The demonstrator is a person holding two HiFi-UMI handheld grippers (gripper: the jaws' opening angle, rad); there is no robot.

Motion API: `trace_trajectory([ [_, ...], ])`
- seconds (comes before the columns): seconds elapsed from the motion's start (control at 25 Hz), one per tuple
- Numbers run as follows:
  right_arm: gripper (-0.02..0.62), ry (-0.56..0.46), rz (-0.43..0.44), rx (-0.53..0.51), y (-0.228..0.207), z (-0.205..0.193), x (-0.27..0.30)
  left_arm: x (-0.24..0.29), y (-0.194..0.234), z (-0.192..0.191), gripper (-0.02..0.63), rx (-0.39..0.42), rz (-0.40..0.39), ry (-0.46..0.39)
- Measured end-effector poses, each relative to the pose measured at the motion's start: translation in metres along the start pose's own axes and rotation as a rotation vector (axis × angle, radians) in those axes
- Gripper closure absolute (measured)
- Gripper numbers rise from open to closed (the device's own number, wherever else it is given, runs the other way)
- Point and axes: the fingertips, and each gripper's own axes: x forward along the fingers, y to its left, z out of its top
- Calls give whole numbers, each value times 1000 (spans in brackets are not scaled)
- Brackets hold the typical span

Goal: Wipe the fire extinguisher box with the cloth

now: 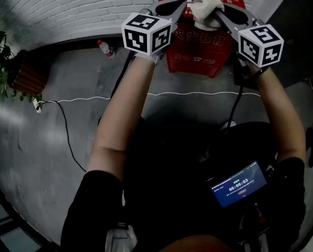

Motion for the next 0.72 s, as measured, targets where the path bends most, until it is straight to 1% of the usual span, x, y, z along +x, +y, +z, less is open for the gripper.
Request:
trace_trajectory([
  [0.12,517,13,-14,-38,-13,-4,17,7,16,-14,603,-47,45,18],
  [0.2,517,20,-19,-49,-22,1,31,10,27,-23,603,-45,65,47],
  [0.28,517,22,-29,-57,-35,14,46,17,43,-23,603,-32,75,76],
  [0.4,517,27,-48,-74,-51,26,69,29,63,-10,603,-24,70,70],
  [0.56,517,74,-45,-130,-61,24,105,39,89,-3,603,47,102,83],
  [0.72,517,133,-59,-260,-66,15,139,52,116,-10,603,103,141,129],
])
